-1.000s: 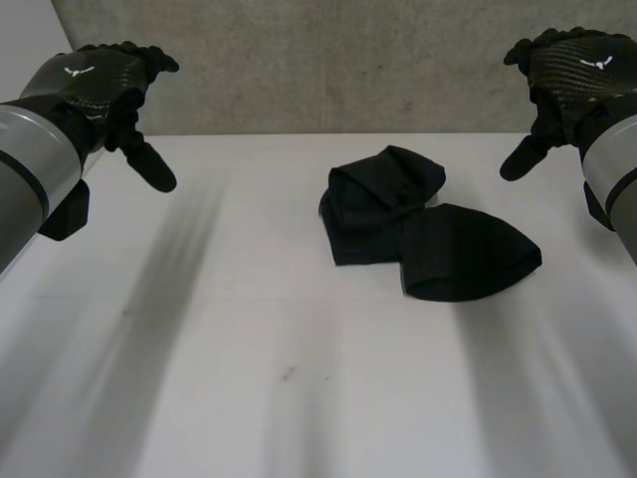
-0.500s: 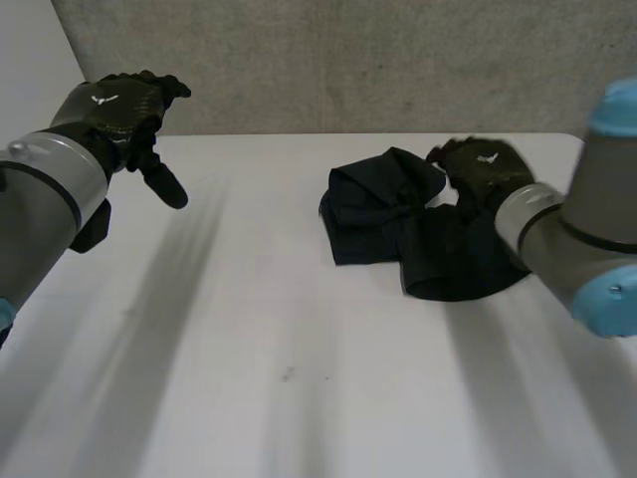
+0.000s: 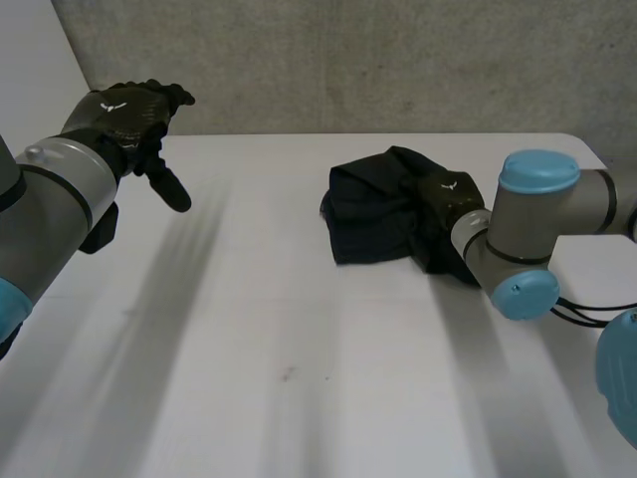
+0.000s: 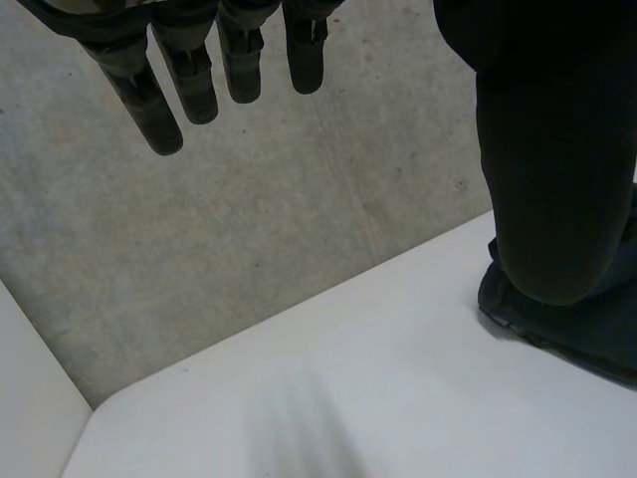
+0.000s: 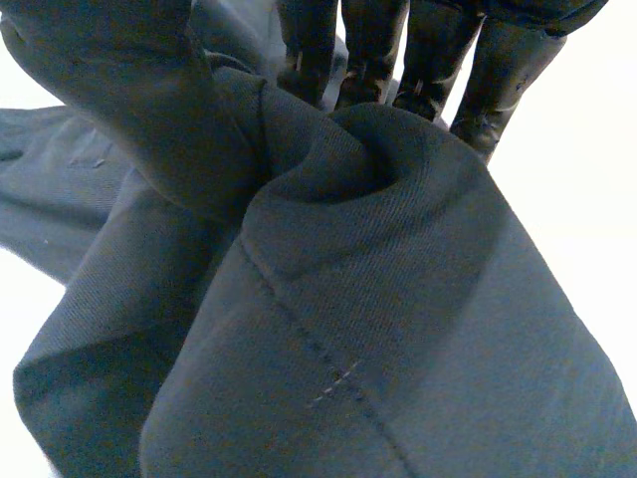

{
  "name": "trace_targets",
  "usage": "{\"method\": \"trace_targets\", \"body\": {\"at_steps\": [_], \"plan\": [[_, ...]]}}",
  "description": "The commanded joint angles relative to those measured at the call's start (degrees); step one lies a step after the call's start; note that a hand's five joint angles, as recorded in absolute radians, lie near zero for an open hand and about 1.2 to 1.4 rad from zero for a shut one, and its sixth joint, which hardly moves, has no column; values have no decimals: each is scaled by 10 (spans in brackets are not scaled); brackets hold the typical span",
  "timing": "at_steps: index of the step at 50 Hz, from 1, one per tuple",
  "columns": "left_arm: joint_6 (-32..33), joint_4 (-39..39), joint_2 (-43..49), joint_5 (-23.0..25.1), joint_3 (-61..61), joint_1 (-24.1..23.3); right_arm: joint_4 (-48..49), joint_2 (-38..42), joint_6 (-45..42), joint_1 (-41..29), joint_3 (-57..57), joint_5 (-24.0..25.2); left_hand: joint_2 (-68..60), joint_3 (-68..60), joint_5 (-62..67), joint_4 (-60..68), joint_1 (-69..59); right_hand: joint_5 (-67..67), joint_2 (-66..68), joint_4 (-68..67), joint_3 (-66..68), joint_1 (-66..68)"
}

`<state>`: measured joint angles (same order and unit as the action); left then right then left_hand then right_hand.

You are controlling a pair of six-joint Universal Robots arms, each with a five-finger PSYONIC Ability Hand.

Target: Fold the shorts.

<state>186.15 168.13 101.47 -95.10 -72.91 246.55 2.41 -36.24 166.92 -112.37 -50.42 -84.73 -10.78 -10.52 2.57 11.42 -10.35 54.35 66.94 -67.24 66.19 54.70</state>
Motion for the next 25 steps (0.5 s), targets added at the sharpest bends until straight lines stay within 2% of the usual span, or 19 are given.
{"method": "trace_targets", "body": {"at_steps": [1, 4, 9, 14, 19, 20, 25], "plan": [[0, 0, -6, 0, 2, 2, -49, -71, 4, -7, -7, 18, 4, 1, -22, -10, 0, 156, 131, -128, 138, 253], [0, 0, -15, 0, 2, 4, -63, -114, 10, -33, -13, 33, 4, 1, -22, -10, 0, 156, 131, -128, 138, 253], [-1, 12, -33, -1, 4, 8, -59, -207, 27, -118, -17, 57, 4, 1, -22, -10, 0, 156, 131, -128, 138, 253], [-2, 26, -41, -4, 4, 12, -50, -254, 74, -143, -5, 55, 4, 1, -22, -10, 0, 156, 131, -128, 138, 253], [-2, 27, -51, -3, 5, 29, -53, -288, 132, -145, -9, 35, 4, 1, -22, -10, 0, 156, 131, -128, 138, 253], [-3, 27, -54, -2, 5, 36, -56, -294, 140, -142, -19, 19, 4, 1, -22, -10, 0, 156, 131, -128, 138, 253], [-4, 27, -59, -1, 5, 41, -90, -306, 133, -135, -83, -17, 4, 1, -22, -10, 0, 156, 131, -128, 138, 253]]}}
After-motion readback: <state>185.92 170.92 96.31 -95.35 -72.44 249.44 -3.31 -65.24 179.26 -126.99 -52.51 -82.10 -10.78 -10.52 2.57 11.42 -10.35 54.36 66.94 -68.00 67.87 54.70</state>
